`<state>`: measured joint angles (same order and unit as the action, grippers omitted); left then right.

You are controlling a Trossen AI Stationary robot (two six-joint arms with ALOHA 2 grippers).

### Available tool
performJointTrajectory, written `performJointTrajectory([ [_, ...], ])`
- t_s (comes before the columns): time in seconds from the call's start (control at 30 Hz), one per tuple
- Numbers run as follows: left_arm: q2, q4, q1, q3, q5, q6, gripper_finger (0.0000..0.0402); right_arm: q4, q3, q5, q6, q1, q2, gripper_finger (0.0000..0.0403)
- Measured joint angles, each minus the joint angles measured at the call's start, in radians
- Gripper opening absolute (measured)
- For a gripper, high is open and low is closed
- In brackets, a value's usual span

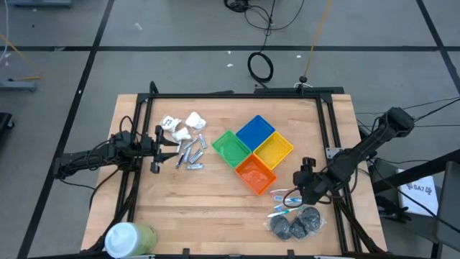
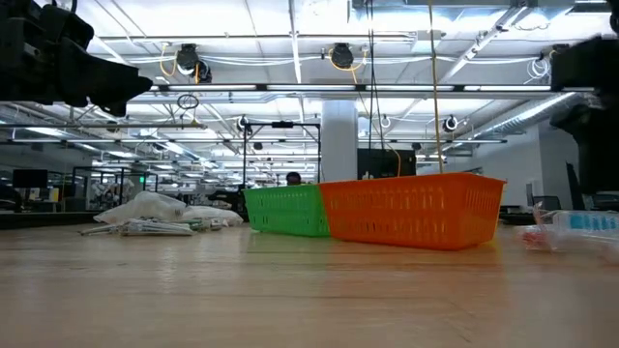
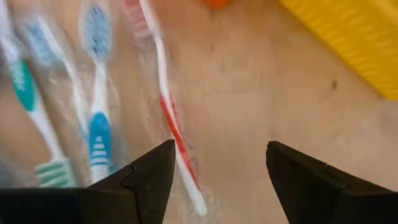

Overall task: Pick & Place Travel size toiletries
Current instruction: Put the orange toothbrush into the blue bin

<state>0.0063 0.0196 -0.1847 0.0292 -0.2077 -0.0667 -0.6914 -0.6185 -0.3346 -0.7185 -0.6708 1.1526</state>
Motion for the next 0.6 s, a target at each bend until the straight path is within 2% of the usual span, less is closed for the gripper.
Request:
performJointTrajectory([
  [0.27, 0.0, 0.0, 0.0, 0.0, 0.0, 0.0, 0.0159, 0.268, 0.121, 0.079, 0.046, 0.001, 0.021, 0.0238],
  [0.6, 0.0, 0.0, 0.0, 0.0, 0.0, 0.0, 0.0159, 0.352, 0.194, 0.091, 0.034, 0.001, 0.019, 0.0229],
])
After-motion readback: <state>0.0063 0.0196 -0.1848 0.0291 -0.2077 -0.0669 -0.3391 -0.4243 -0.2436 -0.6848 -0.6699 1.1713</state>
